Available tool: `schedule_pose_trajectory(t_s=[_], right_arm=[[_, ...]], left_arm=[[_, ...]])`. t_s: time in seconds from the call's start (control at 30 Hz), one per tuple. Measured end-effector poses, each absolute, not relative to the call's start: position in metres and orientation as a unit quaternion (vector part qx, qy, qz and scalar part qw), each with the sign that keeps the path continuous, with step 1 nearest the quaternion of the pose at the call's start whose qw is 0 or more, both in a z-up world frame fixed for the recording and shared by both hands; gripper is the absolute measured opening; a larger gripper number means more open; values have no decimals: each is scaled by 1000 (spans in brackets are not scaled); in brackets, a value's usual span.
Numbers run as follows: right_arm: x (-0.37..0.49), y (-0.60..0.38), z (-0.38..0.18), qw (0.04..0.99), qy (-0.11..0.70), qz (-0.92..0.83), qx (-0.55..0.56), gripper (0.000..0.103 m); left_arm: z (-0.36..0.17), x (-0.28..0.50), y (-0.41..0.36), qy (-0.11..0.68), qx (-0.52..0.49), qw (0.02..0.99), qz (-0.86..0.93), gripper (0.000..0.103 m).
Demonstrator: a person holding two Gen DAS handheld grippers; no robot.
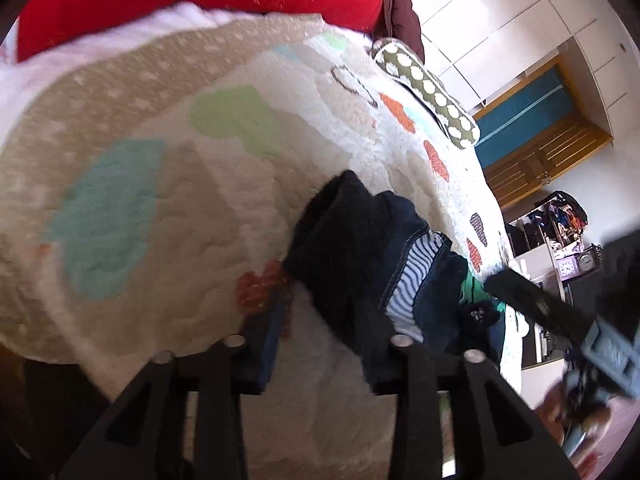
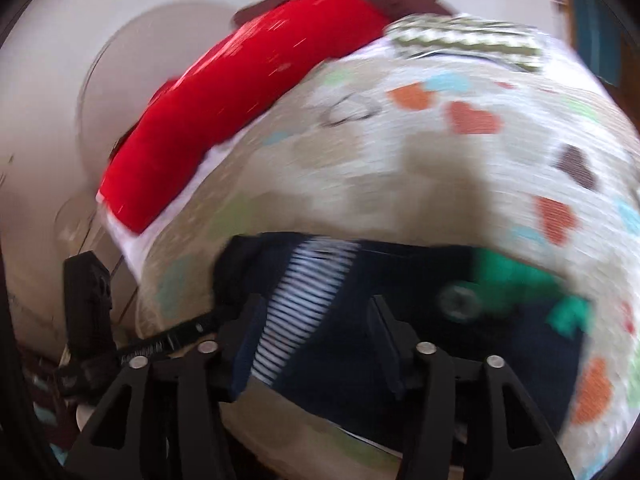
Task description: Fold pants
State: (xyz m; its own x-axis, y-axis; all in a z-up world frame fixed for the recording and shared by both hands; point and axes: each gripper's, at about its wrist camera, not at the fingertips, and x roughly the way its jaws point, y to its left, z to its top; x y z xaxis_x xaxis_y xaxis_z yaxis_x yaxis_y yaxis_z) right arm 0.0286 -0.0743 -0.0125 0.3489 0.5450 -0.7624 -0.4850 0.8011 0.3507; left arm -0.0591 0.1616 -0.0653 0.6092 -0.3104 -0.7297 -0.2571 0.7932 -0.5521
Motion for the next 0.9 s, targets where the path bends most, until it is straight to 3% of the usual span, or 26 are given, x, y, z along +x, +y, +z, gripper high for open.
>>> schedule_pose_trajectory(t_s=[0.4,0.43,0.5,0.6,0.7,0.9], right_arm=[[59,73,-70,756,564,305,-132,77],[57,77,-74,758,562,297,-148,74],[55,79,-78,767,552,274,-178,38],[55,64,-70,779,541,271,-164,17],[51,37,-53,794,523,283,-125,12],[42,-47,-17,825,485,289,-5,11]], left_arm=[[-66,-83,184,427,-322,845,0,39],[-66,-83,185,428,-323,844,1,39],[-65,-83,185,428,-321,845,3,39],[-64,-83,183,430,-320,844,4,40],[-63,-81,176,436,-315,843,3,40],[-58,-73,151,451,-294,842,-12,41]])
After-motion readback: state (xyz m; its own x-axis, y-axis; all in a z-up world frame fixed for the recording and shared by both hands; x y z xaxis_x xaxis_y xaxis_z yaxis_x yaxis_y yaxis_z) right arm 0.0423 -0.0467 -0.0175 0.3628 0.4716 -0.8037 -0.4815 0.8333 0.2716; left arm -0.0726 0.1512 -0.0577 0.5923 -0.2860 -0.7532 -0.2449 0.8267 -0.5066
